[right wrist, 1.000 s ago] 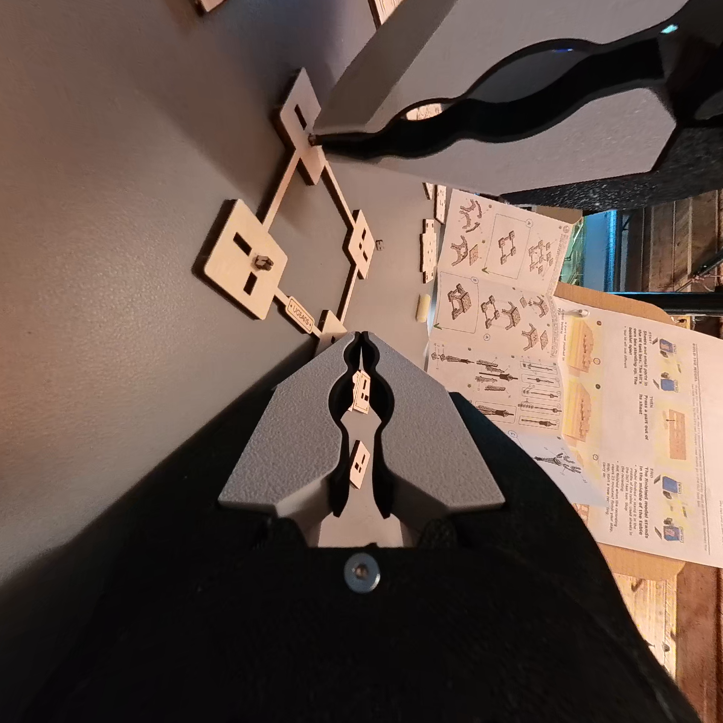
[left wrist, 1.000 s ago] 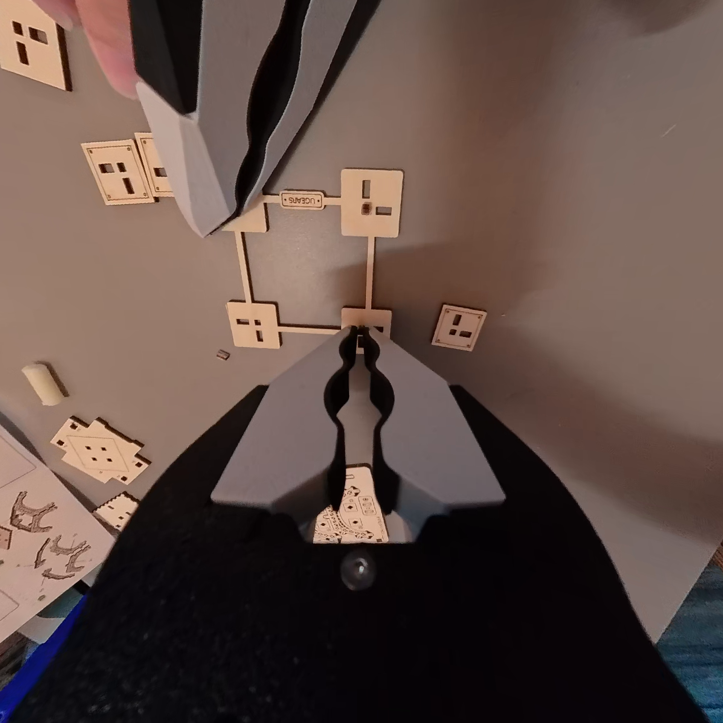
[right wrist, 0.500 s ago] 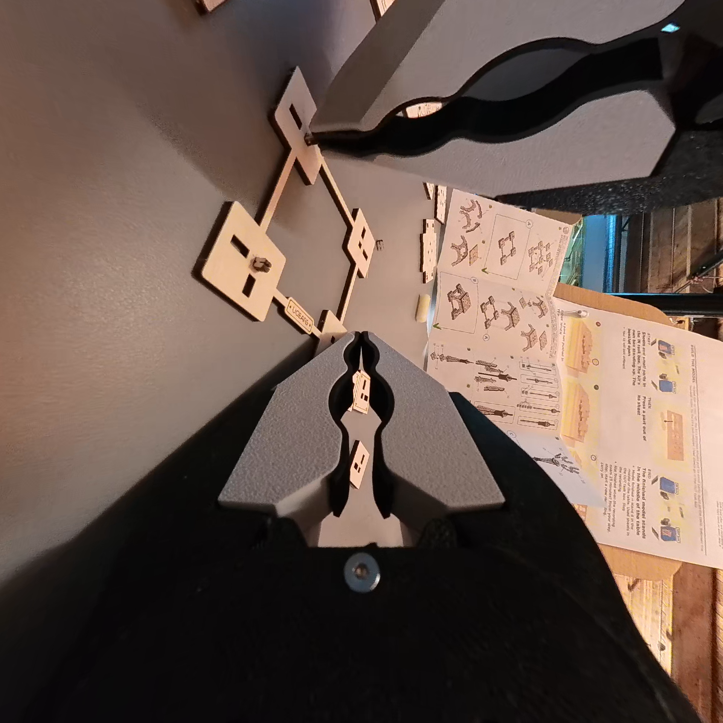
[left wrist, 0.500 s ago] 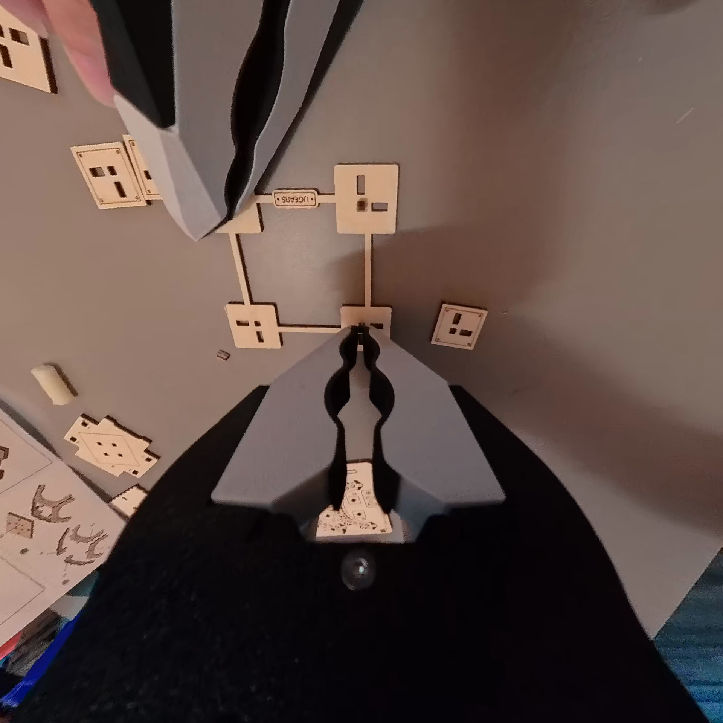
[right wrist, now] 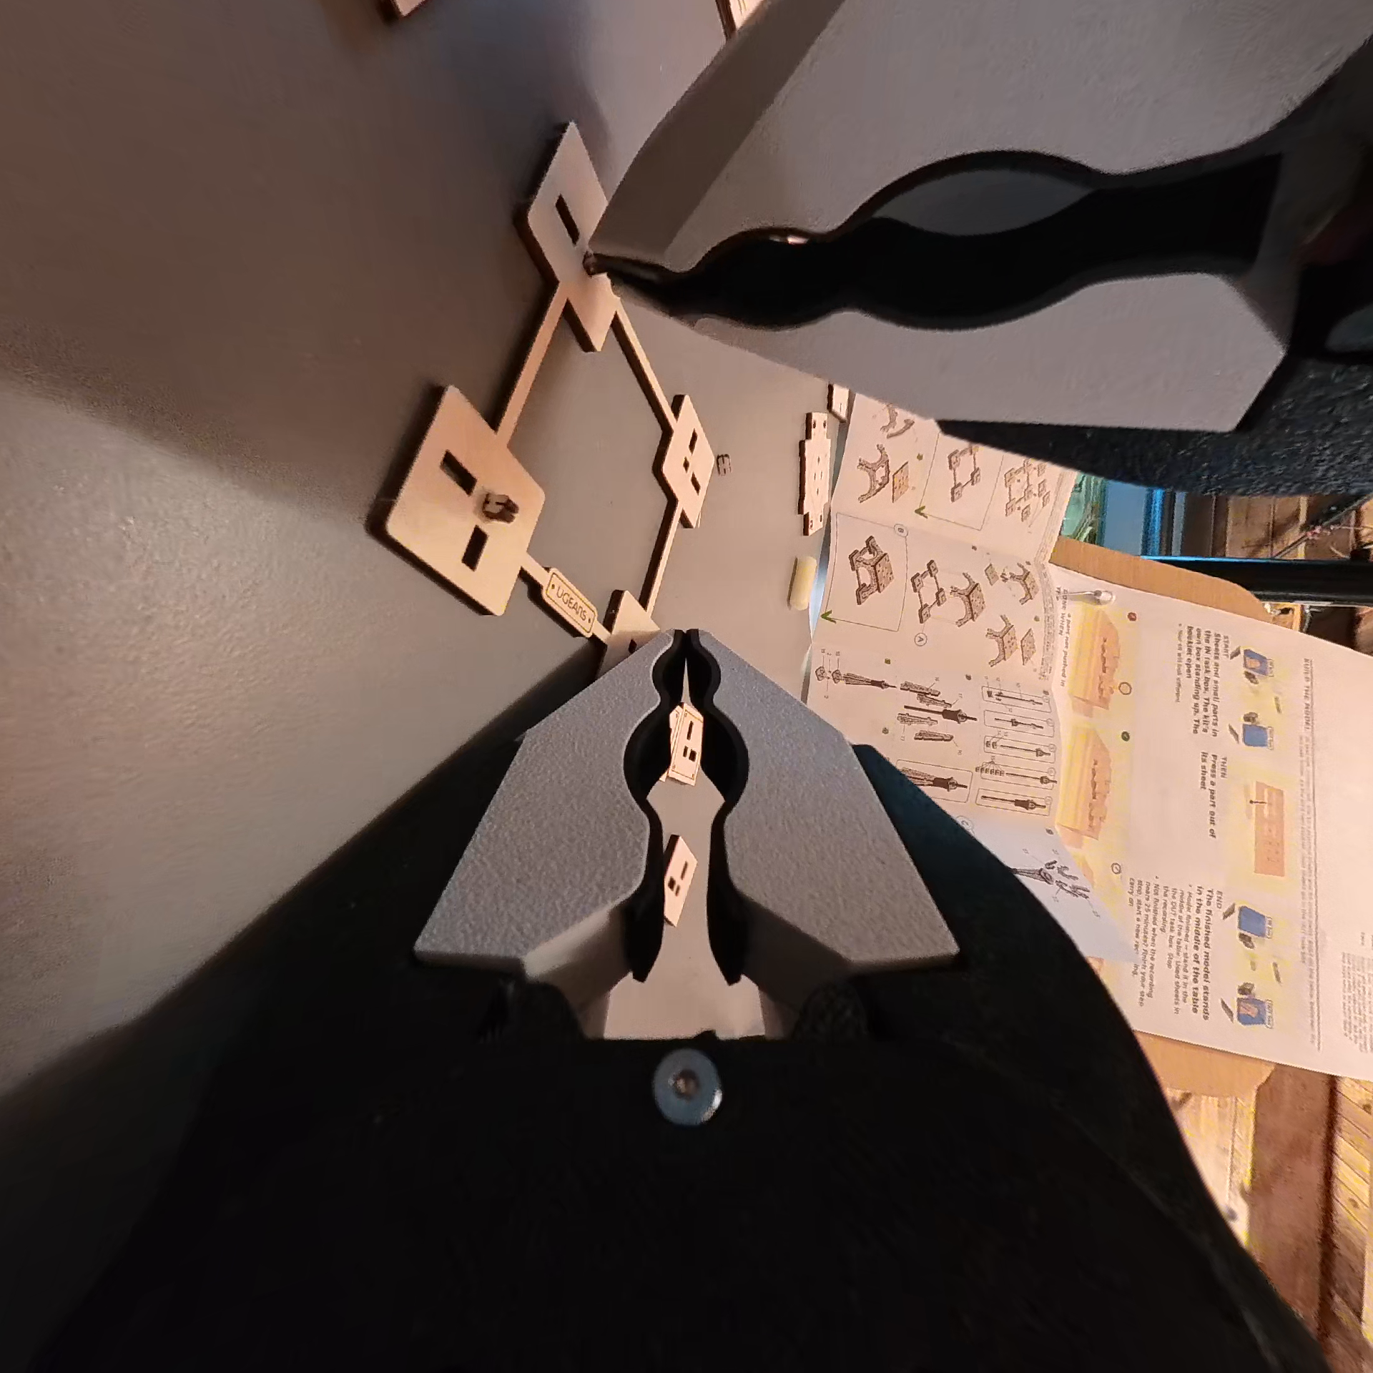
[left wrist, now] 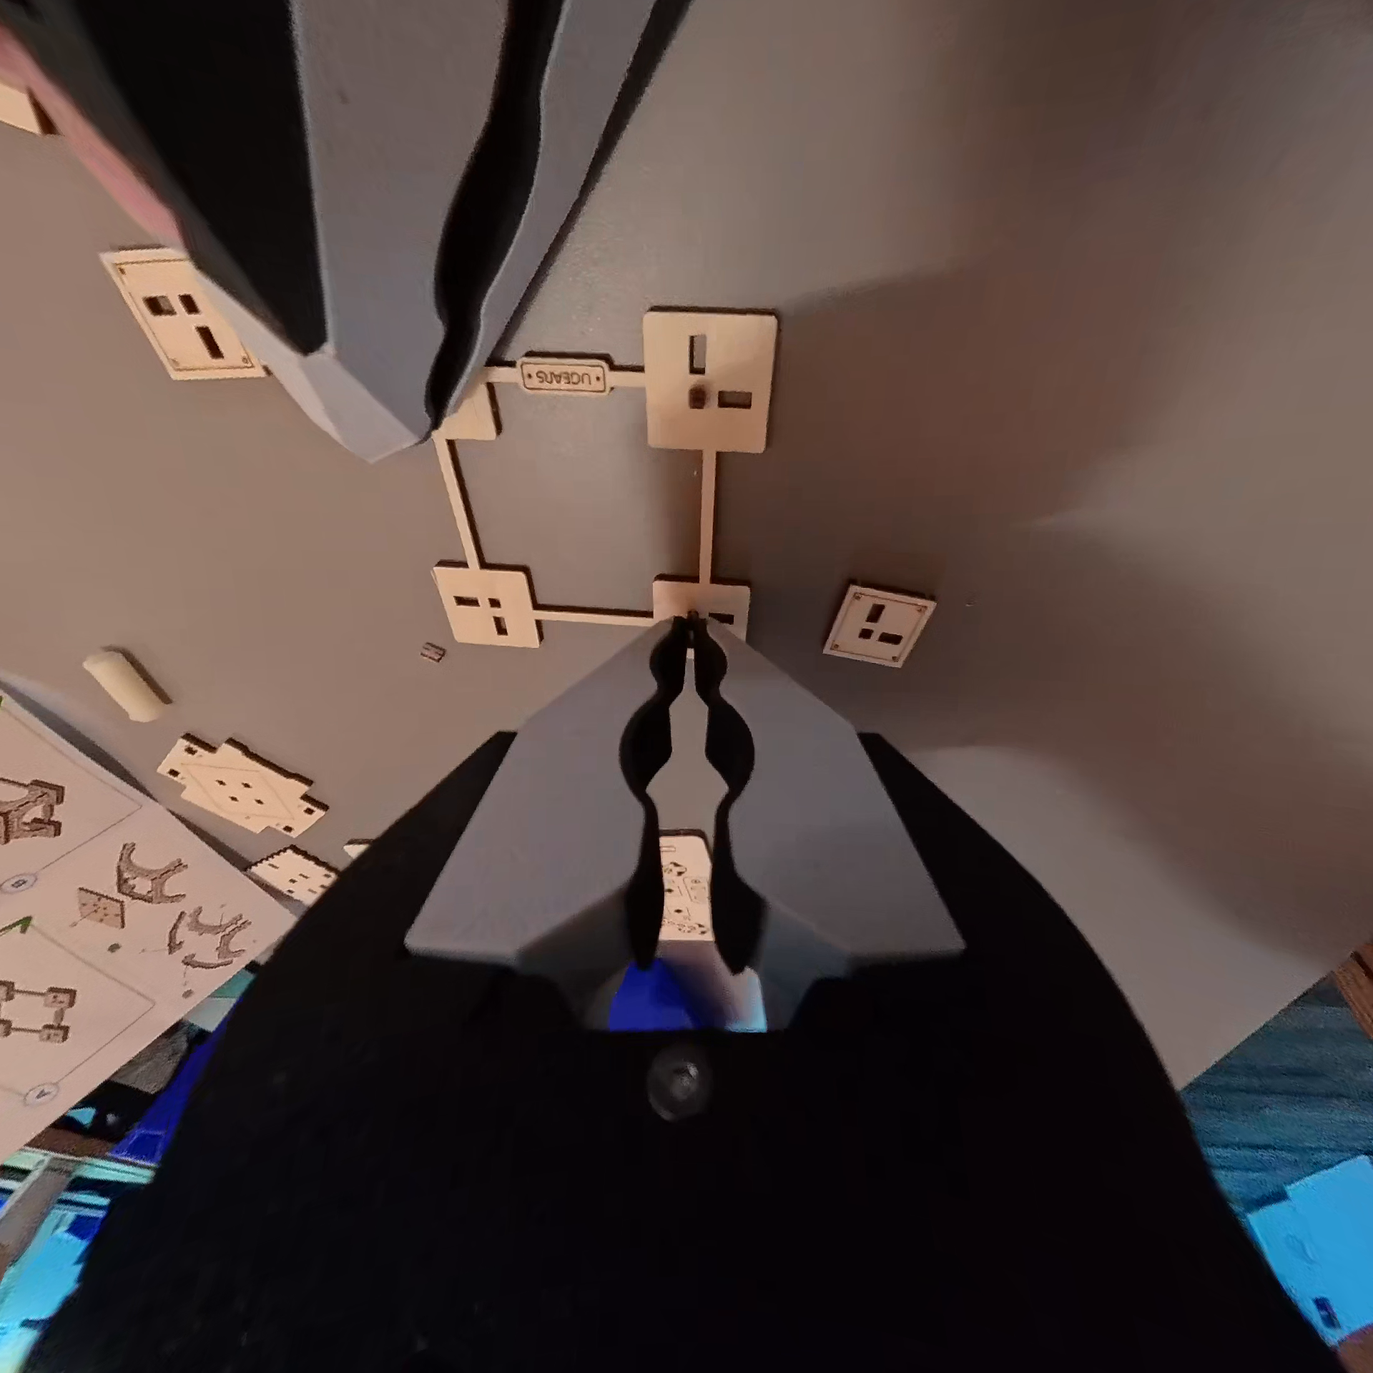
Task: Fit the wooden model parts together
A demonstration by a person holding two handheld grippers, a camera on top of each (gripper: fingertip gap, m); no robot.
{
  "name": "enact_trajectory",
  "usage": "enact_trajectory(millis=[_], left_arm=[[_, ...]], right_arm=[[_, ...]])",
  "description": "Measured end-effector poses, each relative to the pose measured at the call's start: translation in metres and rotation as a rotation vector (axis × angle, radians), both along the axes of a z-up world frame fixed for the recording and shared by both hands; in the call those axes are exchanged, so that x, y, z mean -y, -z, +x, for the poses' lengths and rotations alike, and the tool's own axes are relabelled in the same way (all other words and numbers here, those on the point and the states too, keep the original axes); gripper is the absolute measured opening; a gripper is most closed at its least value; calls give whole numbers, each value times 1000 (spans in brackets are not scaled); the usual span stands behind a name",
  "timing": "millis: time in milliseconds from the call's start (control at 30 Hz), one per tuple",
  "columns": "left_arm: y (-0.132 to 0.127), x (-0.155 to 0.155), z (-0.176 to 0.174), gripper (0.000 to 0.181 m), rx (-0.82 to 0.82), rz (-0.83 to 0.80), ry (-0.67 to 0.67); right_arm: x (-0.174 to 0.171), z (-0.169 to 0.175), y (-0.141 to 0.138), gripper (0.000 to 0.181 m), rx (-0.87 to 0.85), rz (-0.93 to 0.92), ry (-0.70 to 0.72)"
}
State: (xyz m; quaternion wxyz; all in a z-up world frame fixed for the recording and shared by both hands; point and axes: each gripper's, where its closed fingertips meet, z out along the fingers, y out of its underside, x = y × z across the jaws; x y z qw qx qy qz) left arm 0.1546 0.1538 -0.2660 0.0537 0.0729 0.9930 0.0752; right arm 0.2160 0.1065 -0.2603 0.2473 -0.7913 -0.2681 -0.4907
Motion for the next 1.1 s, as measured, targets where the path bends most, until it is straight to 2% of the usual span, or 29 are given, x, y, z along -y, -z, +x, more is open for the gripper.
enact_trajectory(millis=[733, 967, 1100], left_arm=[[1, 1, 0, 0, 26, 54, -63], [1, 1, -1, 0, -5, -58, -85], [-3, -3, -5, 21, -8, -126, -109]], right_arm=[[0, 3, 2, 0, 15, -9, 1], [0, 2, 2, 0, 25, -9, -5], [0, 2, 2, 0, 35, -15, -8]])
